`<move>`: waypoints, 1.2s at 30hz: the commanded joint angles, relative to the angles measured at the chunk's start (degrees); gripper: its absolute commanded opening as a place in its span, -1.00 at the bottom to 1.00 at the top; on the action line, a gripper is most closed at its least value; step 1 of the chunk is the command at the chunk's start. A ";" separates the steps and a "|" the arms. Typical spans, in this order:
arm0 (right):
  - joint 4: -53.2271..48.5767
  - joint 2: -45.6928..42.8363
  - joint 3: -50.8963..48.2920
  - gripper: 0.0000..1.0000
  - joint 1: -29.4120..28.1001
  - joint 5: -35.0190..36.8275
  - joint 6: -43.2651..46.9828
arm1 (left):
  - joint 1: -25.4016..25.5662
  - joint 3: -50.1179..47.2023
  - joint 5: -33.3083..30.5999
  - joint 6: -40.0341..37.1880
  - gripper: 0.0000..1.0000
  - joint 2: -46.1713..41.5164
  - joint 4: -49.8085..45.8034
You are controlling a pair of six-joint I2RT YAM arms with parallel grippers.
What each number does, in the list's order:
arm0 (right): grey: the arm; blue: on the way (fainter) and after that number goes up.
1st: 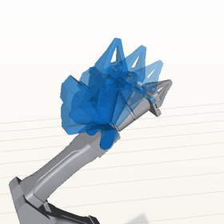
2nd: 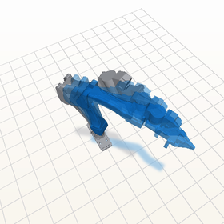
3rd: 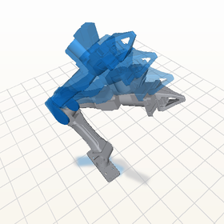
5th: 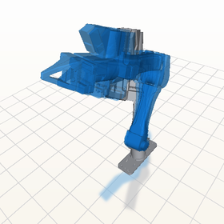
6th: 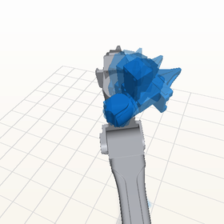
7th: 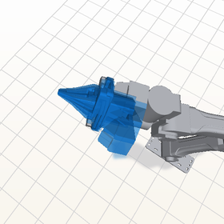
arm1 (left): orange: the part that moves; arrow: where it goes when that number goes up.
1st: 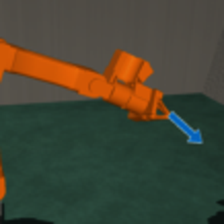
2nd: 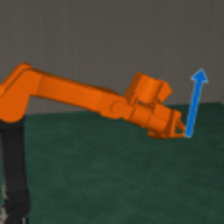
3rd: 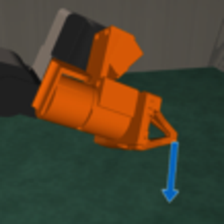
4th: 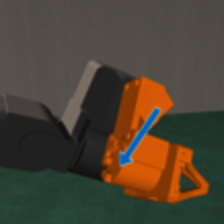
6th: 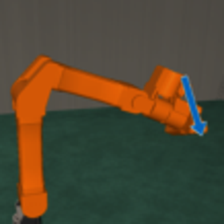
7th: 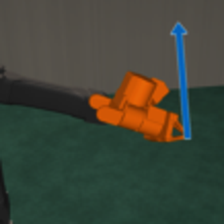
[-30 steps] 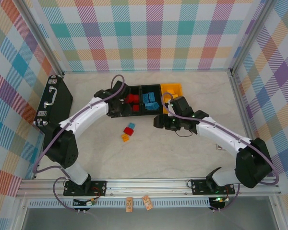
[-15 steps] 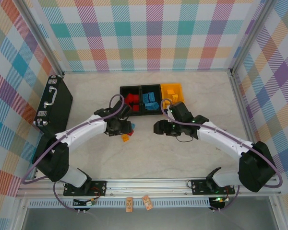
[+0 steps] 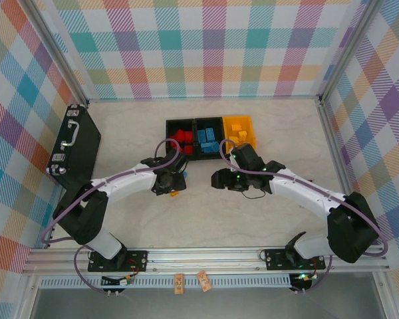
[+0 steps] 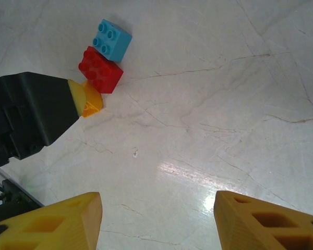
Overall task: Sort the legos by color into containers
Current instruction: Pick up the lego from the center of the table.
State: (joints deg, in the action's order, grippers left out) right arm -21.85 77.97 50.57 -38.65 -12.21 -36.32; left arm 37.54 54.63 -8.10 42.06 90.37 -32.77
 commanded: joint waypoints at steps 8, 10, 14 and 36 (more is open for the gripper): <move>1.32 1.30 -0.12 0.18 -0.28 0.45 -0.24 | 0.79 -1.71 -3.76 1.88 -0.04 1.87 -0.97; 1.54 1.56 -0.02 0.18 -0.28 0.34 -0.21 | 0.80 -1.81 -4.03 1.79 -0.09 1.83 -1.48; 1.54 1.83 0.31 0.18 -0.30 0.30 -0.16 | 0.83 -2.13 -4.27 1.54 -0.17 2.20 -1.83; -0.21 -2.66 -0.91 0.18 0.81 4.31 -0.49 | 2.66 8.60 -2.68 -3.70 -0.53 -0.13 -10.14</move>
State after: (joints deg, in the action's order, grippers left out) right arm -21.58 78.56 50.48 -38.44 -9.78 -36.49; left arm 39.13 59.13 -11.38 40.60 91.77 -39.40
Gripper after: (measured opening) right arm 0.589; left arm 0.284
